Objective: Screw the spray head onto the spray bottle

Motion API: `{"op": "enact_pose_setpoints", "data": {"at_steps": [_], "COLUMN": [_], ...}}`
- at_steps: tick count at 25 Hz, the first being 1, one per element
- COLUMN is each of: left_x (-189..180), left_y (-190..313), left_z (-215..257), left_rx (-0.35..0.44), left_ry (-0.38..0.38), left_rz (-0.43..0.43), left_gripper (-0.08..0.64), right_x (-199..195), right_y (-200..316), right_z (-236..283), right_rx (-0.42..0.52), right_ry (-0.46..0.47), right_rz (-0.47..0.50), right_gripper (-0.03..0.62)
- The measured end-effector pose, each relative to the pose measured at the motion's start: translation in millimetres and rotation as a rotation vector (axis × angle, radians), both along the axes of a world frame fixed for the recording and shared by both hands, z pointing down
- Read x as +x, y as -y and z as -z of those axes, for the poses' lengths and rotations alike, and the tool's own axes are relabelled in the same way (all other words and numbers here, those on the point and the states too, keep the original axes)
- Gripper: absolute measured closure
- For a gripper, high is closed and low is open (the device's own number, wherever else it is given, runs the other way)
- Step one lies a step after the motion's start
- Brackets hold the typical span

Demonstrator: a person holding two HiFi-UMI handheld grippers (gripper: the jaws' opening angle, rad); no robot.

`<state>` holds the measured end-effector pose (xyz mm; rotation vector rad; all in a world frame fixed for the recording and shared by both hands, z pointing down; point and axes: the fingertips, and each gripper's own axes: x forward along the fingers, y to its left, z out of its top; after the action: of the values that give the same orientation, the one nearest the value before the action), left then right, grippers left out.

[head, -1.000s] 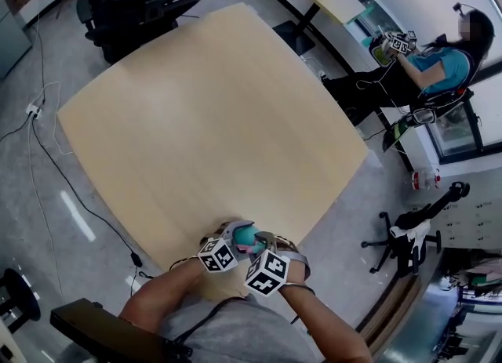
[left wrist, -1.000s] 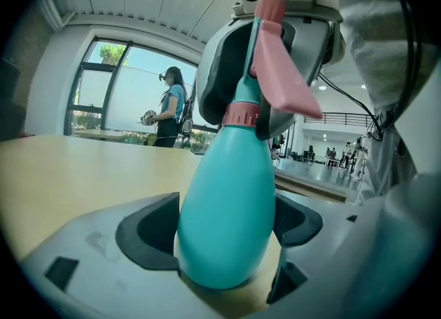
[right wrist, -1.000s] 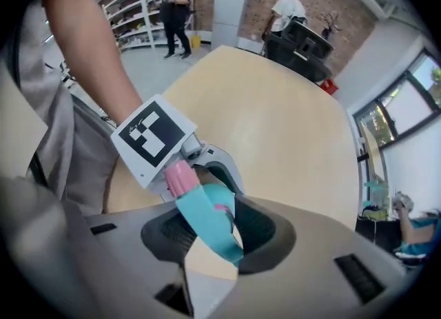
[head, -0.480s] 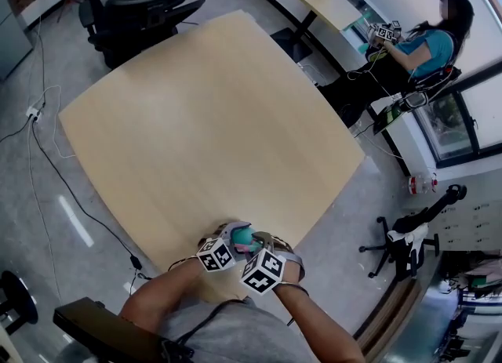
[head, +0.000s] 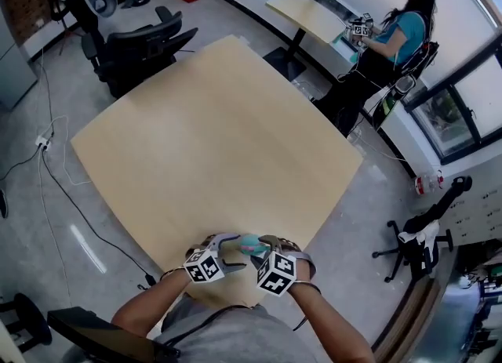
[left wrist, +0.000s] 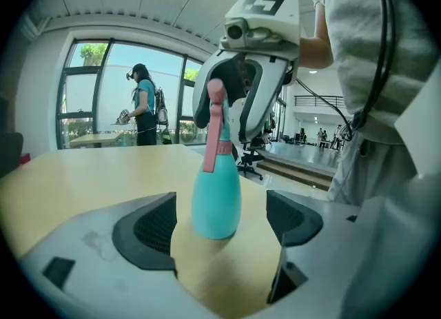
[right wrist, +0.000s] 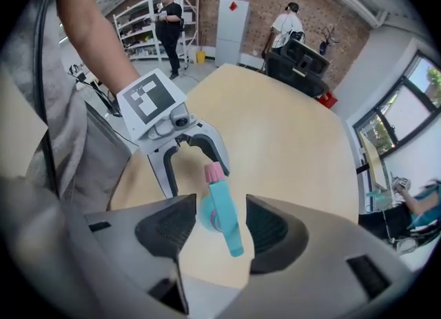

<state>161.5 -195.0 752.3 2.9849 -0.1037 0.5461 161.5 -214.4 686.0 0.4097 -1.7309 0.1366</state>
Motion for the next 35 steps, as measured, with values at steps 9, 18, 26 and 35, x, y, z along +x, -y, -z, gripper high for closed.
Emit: {"op": "enact_pose_setpoints", "data": {"at_steps": [9,18,26,35], "left_x": [-85,-118,-142,-157], "left_y": [31,25,-40,-168], "left_z": [125,350,442,422], "left_rx": [0.138,0.275,0.405,0.335], "left_ry": [-0.140,-0.527,-0.554,-0.501], "left_rz": [0.258,0.456,0.522,0.643], "left_gripper": [0.178,0.555,0.557,0.557], "right_x": [28,19,-3,10], "right_y": [24,-17,-101,-238], "right_z": [124,288,378,379], "right_rx": [0.288,0.681,0.854,0.794], "right_ry": [0.368,0.941,1.129,1.165], "right_rz": [-0.349,-0.461,-0.298,-0.240], "right_gripper": [0.382,0.584,0.584,0.586]}}
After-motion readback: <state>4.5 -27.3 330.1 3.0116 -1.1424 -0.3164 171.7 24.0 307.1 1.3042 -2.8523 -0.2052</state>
